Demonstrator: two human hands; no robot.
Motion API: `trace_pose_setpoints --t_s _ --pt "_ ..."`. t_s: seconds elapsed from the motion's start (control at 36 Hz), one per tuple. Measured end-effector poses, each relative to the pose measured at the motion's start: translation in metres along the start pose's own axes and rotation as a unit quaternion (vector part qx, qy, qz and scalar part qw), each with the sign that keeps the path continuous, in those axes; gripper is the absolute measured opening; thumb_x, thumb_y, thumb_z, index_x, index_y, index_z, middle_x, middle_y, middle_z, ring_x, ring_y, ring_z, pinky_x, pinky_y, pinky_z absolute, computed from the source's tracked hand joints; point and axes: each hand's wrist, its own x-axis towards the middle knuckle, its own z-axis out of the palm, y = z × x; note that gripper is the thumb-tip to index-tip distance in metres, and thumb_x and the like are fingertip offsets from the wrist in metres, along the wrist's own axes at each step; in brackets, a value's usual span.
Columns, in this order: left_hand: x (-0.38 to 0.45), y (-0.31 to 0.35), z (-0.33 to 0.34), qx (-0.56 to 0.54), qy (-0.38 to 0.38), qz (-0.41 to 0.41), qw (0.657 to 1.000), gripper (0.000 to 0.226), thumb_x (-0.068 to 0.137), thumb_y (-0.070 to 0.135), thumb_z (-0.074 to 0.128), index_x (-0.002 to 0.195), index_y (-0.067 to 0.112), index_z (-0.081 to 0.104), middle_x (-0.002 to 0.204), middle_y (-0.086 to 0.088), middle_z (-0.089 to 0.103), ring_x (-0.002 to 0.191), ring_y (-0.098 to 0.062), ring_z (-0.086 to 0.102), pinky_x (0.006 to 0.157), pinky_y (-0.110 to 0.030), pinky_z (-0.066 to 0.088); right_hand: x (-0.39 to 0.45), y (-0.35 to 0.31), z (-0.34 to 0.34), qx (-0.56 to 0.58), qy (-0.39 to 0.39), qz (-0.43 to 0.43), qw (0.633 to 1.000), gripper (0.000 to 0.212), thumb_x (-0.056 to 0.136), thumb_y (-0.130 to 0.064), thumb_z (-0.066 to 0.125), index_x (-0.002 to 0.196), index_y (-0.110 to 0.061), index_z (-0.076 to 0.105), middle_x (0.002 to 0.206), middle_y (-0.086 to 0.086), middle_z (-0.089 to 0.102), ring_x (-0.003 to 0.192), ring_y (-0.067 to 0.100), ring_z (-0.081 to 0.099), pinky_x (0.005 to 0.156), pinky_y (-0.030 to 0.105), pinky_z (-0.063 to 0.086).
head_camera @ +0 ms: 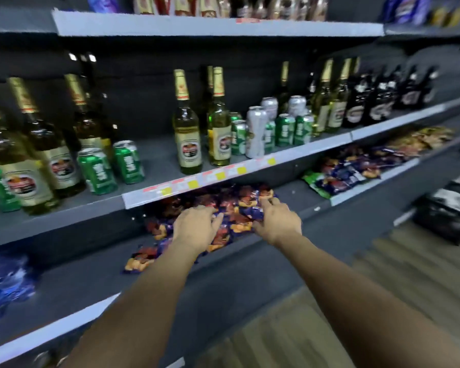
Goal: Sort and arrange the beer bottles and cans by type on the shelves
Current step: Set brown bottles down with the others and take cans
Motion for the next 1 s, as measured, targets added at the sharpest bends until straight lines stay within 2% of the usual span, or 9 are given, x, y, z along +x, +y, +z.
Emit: trace_pose_setpoints --t_s 0.14,0.28,0.39,0.47,0.56,0.78,0.89,1.0 --pt "0.029 0.100 0.026 -0.028 -0.057 0.062 0.996 0.042 0.100 0.049 0.035 0.118 0.024 0.063 0.120 -0.005 0.064 0.112 -0.027 0.058 0.081 -0.035 0.046 -0.009 0.096 -0.011 -0.008 -0.009 0.088 0.996 0.055 0.096 -0.042 0.050 0.142 -0.017 0.035 0.137 0.008 0.042 0.124 0.030 0.045 0.091 0.040 0.044" --pt "0.072 0.175 0.050 -0.043 -0.072 0.122 0.989 0.043 0.100 0.050 0.034 0.116 0.023 0.063 0.118 -0.005 0.065 0.112 -0.027 0.058 0.079 -0.034 0.044 -0.002 0.173 -0.018 -0.015 -0.003 0.154 0.988 0.053 0.094 -0.044 0.051 0.139 -0.017 0.038 0.134 0.008 0.045 0.123 0.029 0.046 0.087 0.037 0.045" --pt "0.121 0.222 0.069 -0.054 -0.074 0.165 0.982 0.045 0.101 0.050 0.032 0.118 0.022 0.062 0.120 -0.003 0.064 0.112 -0.024 0.057 0.078 -0.034 0.045 0.021 0.226 -0.024 -0.022 0.005 0.193 0.981 0.053 0.093 -0.042 0.050 0.140 -0.019 0.039 0.137 0.005 0.044 0.125 0.027 0.045 0.091 0.036 0.043" --pt "0.159 0.250 0.082 -0.060 -0.084 0.183 0.978 0.046 0.101 0.050 0.032 0.121 0.021 0.060 0.122 -0.003 0.063 0.113 -0.024 0.056 0.081 -0.036 0.049 0.046 0.261 -0.033 -0.029 0.017 0.211 0.977 0.050 0.092 -0.041 0.052 0.136 -0.019 0.042 0.136 0.006 0.045 0.124 0.027 0.045 0.092 0.036 0.043" --pt "0.199 0.275 0.094 -0.065 -0.083 0.197 0.975 0.043 0.101 0.048 0.033 0.121 0.023 0.062 0.122 -0.003 0.063 0.113 -0.024 0.056 0.080 -0.035 0.046 0.074 0.292 -0.044 -0.040 0.021 0.232 0.972 0.052 0.091 -0.042 0.052 0.136 -0.018 0.043 0.137 0.006 0.045 0.125 0.028 0.046 0.094 0.037 0.044" --pt "0.298 0.346 0.126 -0.050 -0.075 0.228 0.970 0.042 0.100 0.049 0.033 0.116 0.022 0.062 0.116 -0.002 0.063 0.105 -0.024 0.058 0.067 -0.029 0.035 0.142 0.374 -0.067 -0.066 0.012 0.260 0.963 0.053 0.092 -0.043 0.052 0.138 -0.018 0.042 0.135 0.007 0.046 0.124 0.028 0.046 0.090 0.036 0.044" --pt "0.338 0.383 0.148 -0.044 -0.083 0.248 0.964 0.042 0.099 0.050 0.035 0.111 0.021 0.063 0.110 -0.003 0.065 0.101 -0.024 0.059 0.066 -0.030 0.038 0.174 0.417 -0.072 -0.079 0.007 0.264 0.961 0.052 0.093 -0.043 0.052 0.138 -0.019 0.042 0.133 0.007 0.047 0.123 0.028 0.047 0.090 0.036 0.044" --pt "0.377 0.422 0.171 -0.051 -0.078 0.257 0.962 0.044 0.099 0.051 0.034 0.114 0.021 0.063 0.114 -0.002 0.065 0.105 -0.024 0.058 0.073 -0.032 0.044 0.207 0.466 -0.077 -0.076 0.015 0.259 0.963 0.052 0.093 -0.043 0.053 0.137 -0.018 0.043 0.132 0.007 0.048 0.122 0.028 0.049 0.090 0.036 0.044"
